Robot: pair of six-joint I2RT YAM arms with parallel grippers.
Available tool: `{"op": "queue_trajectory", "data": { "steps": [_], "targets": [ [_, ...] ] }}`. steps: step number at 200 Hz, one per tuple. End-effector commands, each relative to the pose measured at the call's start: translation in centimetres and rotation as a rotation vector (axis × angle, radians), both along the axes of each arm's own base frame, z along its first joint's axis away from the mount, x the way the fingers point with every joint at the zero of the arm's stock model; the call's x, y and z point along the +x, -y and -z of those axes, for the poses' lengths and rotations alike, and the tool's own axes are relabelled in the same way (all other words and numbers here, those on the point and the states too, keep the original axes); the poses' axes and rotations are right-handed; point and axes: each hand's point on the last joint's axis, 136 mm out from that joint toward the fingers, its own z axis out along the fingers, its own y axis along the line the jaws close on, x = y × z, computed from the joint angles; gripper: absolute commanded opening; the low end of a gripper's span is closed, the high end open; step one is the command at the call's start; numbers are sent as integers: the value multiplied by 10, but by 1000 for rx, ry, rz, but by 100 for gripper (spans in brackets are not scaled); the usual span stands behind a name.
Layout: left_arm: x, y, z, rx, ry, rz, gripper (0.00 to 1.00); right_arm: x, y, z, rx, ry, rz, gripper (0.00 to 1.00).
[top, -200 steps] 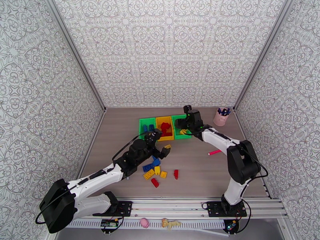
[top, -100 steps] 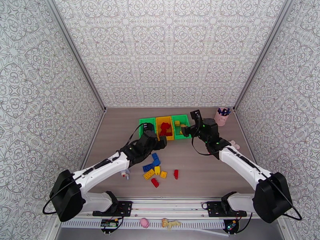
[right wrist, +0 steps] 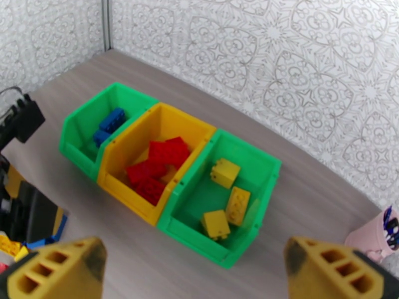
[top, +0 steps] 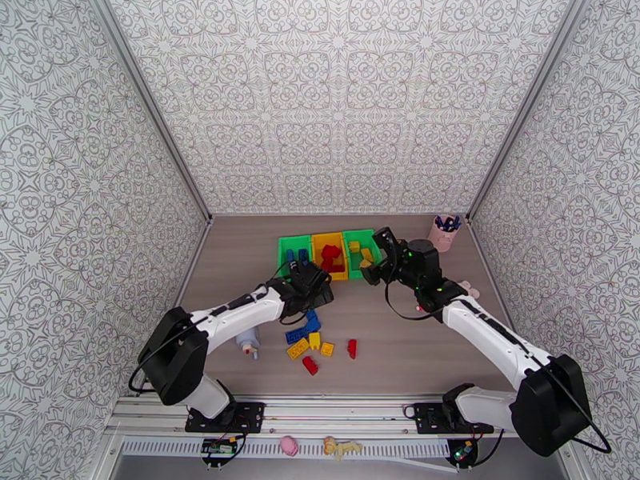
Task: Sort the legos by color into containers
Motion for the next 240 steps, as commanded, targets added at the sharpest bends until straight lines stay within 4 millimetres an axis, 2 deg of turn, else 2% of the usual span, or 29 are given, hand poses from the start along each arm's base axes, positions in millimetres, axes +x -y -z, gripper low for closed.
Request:
{"op": "queue_trajectory", "data": {
  "steps": [1,34,75,173,189,215,240],
  "targets": [
    [-3,-8,7,50,-50,-25,94,-4,0,12,-9,-42,-10,98],
    [-4,-11,23,103,-91,-26,91,0,3,20,-25,-70,10,98],
    [-7,-8,43,119,-145,-21,84,0,2,19,-21,-72,11,98],
    [-7,-8,63,140,-206,-23,63,-2,0,19,-20,-81,0,98],
    [-7,-7,64,138,-211,-17,50,-2,1,19,-16,-83,0,98],
    [-6,-6,62,135,-205,-8,35,-4,0,19,-19,-92,-9,98],
    [-5,-8,56,139,-187,-12,32,-6,0,15,-17,-92,-15,98]
  ]
}}
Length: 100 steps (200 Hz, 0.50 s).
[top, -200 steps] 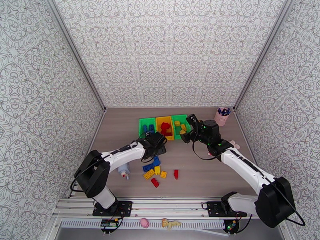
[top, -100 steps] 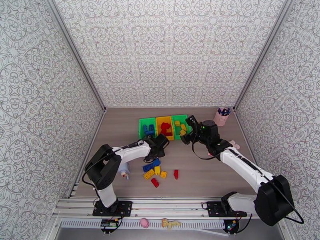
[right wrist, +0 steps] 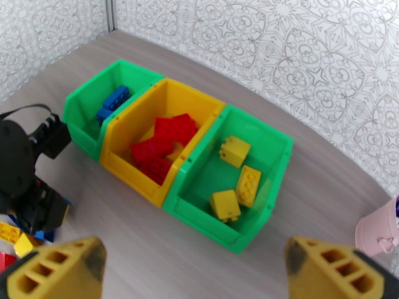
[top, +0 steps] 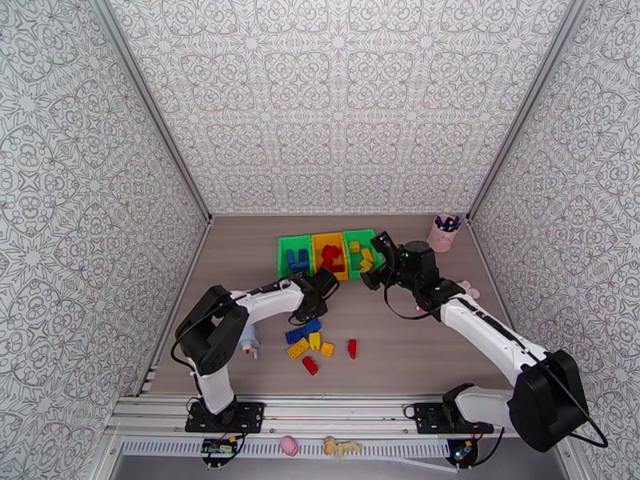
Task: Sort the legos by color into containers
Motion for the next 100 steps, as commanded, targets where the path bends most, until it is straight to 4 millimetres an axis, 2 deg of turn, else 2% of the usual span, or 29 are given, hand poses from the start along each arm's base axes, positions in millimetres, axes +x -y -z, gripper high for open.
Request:
{"op": "queue_trajectory", "data": {
  "steps": [1,25,46,100],
  "targets": [
    [4,-2,-7,4,9,0,32,-2,-1,-8,14,-9,-8,98],
    [9,-5,-19,-3,43,-1,30,-4,-2,-15,32,-1,-13,98],
    [18,0,-40,-38,105,31,30,-5,-5,-23,57,10,-22,98],
    [54,-13,-110,-56,301,49,30,-7,-22,-46,232,17,-69,99]
  ]
}}
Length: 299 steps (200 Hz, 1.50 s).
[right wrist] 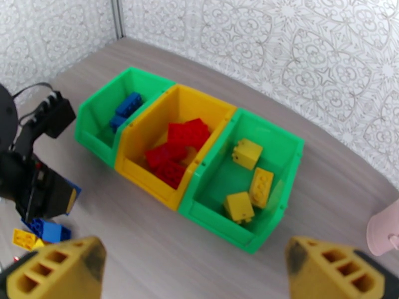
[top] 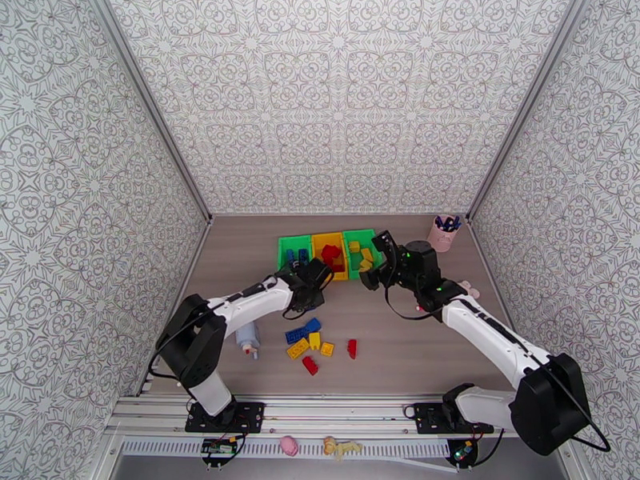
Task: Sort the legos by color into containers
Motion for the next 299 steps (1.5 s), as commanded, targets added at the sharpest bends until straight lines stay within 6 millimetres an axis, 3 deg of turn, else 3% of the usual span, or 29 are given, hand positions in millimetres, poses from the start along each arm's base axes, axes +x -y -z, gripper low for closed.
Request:
{"op": "queue_trajectory", "data": {
  "steps": [1,32,60,101,126,156,172,192,218,250,271,299],
  "targets": [
    [29,-8,-47,-2,143,5,30,-2,-12,-31,124,32,-43,99],
    [61,-30,-76,-13,236,-43,30,-3,-25,-37,174,27,-95,99],
    [93,-50,-81,-16,257,-83,30,-3,-39,-42,181,33,-147,99],
    [137,-66,-65,7,237,-106,30,0,-50,-43,173,33,-172,99],
    [164,-64,-50,-4,223,-92,30,0,-49,-38,161,24,-167,99],
    [181,-59,-42,4,206,-74,30,-3,-47,-33,132,12,-165,98],
    [182,-57,-41,-1,200,-78,32,-5,-46,-32,121,12,-167,98],
    [179,-59,-46,1,206,-89,53,-8,-47,-31,105,15,-175,98],
    [170,-66,-69,19,250,-100,75,-10,-46,-26,44,10,-178,98],
    [145,-73,-99,56,322,-79,91,-15,-53,-13,-40,-15,-201,97],
    [119,-75,-109,38,376,-34,100,-31,-62,8,-152,-53,-267,97],
    [86,-76,-119,-17,434,46,100,-69,-70,37,-312,-87,-417,97]
  ]
}}
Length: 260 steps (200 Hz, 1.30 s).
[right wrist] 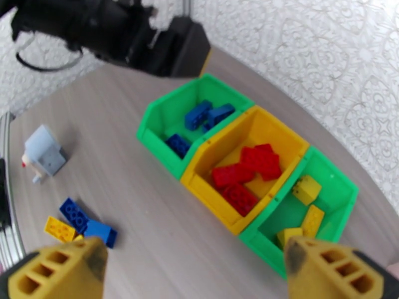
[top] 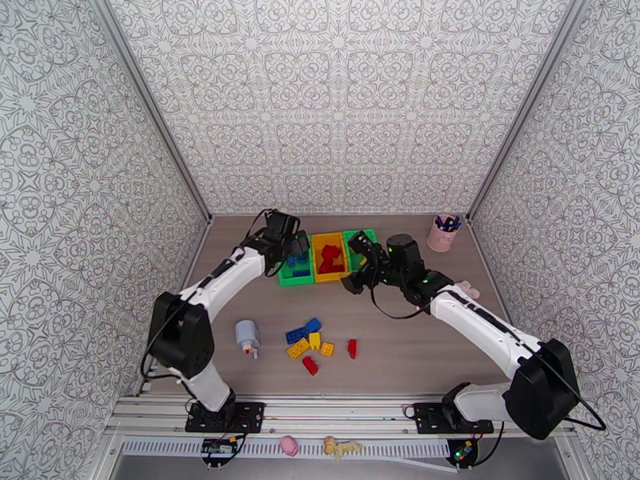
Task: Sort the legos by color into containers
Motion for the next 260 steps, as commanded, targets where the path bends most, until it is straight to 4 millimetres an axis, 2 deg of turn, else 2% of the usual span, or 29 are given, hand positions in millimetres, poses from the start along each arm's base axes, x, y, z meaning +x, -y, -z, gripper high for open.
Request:
{"op": "queue_trajectory", "data": {
  "steps": [1,21,43,68,129,186,260],
  "targets": [
    [-17,-1,-7,-9,55,66,100,-31,0,34,-191,-38,-127,97],
    [-31,-21,-4,-23,35,20,99,-63,-3,57,-305,-88,-246,97],
    [-37,-41,-2,-21,19,-35,100,-93,0,85,-455,-154,-344,97],
    [-38,-49,-2,-30,22,-63,100,-117,3,107,-597,-201,-414,98],
    [-32,-42,-1,-43,14,-55,100,-130,-2,149,-747,-247,-487,99],
    [-34,-44,3,-35,7,-61,100,-132,-9,173,-781,-286,-536,98],
    [-33,-48,3,-21,11,-68,100,-140,1,200,-862,-363,-581,87]
  ]
}}
